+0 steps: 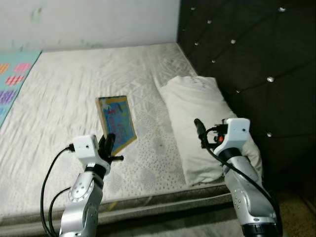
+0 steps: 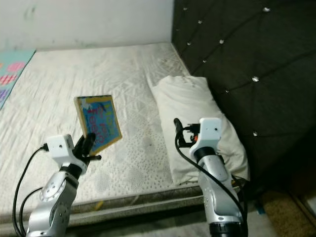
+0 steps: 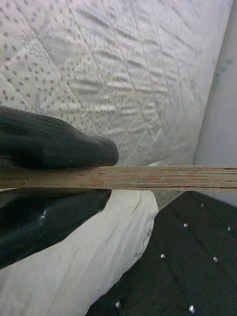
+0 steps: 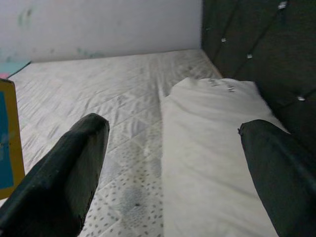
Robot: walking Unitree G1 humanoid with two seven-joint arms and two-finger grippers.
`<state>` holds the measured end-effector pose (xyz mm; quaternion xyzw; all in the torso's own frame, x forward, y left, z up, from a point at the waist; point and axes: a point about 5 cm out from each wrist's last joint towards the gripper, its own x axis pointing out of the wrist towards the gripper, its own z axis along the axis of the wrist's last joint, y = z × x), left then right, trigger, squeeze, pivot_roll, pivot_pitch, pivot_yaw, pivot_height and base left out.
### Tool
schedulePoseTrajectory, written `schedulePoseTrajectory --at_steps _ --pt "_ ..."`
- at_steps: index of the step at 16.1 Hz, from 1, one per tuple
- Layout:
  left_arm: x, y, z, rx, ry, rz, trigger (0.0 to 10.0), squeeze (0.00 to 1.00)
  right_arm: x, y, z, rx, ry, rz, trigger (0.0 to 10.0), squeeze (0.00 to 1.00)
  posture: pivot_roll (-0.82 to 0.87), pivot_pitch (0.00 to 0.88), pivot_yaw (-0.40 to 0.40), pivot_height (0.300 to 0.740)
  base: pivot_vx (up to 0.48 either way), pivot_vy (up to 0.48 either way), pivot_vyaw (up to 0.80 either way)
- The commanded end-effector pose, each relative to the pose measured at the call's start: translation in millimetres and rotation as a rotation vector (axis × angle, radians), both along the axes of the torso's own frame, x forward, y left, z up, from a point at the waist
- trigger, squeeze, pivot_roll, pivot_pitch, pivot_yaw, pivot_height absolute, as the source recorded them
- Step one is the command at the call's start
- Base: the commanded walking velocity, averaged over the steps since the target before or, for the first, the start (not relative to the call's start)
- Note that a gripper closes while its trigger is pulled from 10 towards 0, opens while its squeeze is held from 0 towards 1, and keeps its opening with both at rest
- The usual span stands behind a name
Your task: Clean up the room
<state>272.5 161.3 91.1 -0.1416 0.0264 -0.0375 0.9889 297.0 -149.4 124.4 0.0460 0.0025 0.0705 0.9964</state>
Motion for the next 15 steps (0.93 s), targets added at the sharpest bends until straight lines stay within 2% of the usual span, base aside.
schedulePoseTrajectory --at_steps 1,3,9,15 --pt "0.8 1.0 8.6 0.006 -0.034 0.005 10.0 0.00 0.7 1.5 1.2 -0.002 -0.003 0.004 10.0 0.00 -0.16 0.117 0.050 0.740 0.000 -0.375 0.80" --pt "1.0 1.0 8.9 0.006 -0.034 0.006 10.0 0.00 -0.3 1.2 0.1 -0.002 0.000 0.003 10.0 0.00 -0.16 0.118 0.049 0.740 0.000 -0.394 0.80" --pt "-2.4 1.2 8.6 0.005 -0.031 0.017 10.0 0.00 0.8 1.6 -1.7 -0.012 0.013 0.021 10.0 0.00 -0.15 0.120 0.029 0.740 0.000 -0.391 0.00" --pt "-4.0 0.7 10.7 -0.010 -0.047 0.000 10.0 0.00 1.3 1.3 -2.9 0.000 0.018 0.016 10.0 0.00 -0.15 0.124 0.034 0.740 0.000 0.000 0.00"
